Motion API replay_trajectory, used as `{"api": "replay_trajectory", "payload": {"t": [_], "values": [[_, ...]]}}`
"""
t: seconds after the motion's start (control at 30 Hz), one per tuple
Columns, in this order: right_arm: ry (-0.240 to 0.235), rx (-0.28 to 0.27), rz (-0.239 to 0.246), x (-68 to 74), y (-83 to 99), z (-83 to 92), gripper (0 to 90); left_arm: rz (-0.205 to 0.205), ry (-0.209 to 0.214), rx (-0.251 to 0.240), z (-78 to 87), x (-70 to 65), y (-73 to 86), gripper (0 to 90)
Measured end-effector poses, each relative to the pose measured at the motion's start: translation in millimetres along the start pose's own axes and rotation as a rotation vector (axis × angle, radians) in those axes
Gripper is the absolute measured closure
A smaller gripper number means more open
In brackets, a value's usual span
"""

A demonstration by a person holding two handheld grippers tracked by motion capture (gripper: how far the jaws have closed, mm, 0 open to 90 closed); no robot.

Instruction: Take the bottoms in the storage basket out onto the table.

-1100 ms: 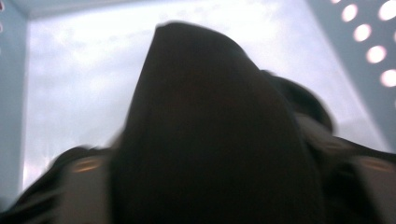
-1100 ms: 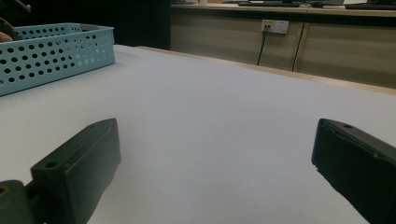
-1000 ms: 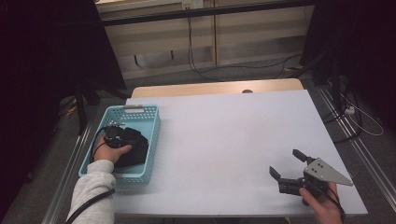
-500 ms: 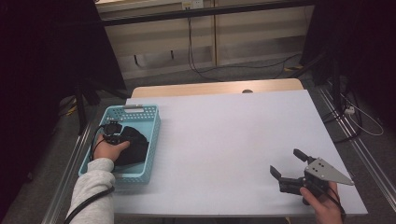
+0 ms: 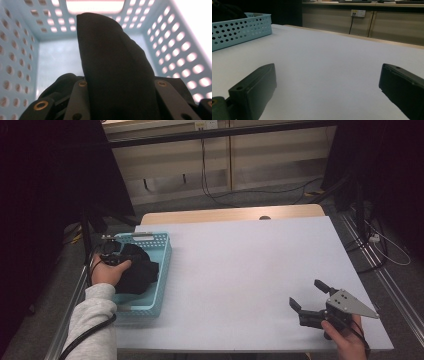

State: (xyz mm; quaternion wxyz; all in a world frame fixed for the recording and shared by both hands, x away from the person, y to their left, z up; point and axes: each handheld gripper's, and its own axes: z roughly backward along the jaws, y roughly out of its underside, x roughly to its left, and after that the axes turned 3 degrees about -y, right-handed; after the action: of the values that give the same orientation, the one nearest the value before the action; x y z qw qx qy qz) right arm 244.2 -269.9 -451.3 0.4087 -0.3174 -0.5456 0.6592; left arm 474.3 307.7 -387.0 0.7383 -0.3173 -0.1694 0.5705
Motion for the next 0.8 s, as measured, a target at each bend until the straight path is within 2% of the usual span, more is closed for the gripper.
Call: {"api": "replay_trajectory", "payload": {"t": [0.1,0.27,0.37,0.47,0.53,0.6,0.63,0.67,0.73,0.8], "values": [[-0.004,0.003,0.002,0.3,0.3,-0.3,0.3,0.03,0.012,-0.059,10.3,-0.7,-9.1,66.6],[-0.002,0.003,0.0,0.2,0.2,-0.4,0.3,0.029,0.014,-0.137,27.7,-4.8,-25.1,66.8],[0.003,0.001,-0.002,-0.2,0.1,-0.4,0.3,0.029,0.035,-0.188,37.5,-10.2,-35.2,66.8],[0.004,0.001,-0.002,-0.1,-0.1,-0.4,0.3,-0.001,0.049,-0.235,47.0,-22.0,-44.8,66.8],[0.002,0.003,0.001,0.2,0.0,-0.5,0.3,-0.011,0.087,-0.273,53.9,-31.7,-51.2,66.8],[0.001,0.003,0.001,0.3,-0.1,-0.5,0.3,-0.03,0.112,-0.309,60.2,-43.9,-57.4,66.8],[0.001,0.003,0.003,0.4,-0.1,-0.7,0.3,-0.065,0.127,-0.324,63.2,-56.9,-62.1,66.8],[0.001,0.003,0.003,0.4,-0.1,-0.7,0.3,-0.065,0.127,-0.324,63.2,-56.9,-62.1,66.8],[0.0,0.003,0.005,0.5,-0.1,-0.6,0.3,-0.089,0.146,-0.33,62.7,-68.9,-64.2,66.8],[0.002,0.002,0.005,0.4,-0.1,-0.3,0.3,-0.092,0.176,-0.343,61.9,-78.9,-65.7,66.8]]}}
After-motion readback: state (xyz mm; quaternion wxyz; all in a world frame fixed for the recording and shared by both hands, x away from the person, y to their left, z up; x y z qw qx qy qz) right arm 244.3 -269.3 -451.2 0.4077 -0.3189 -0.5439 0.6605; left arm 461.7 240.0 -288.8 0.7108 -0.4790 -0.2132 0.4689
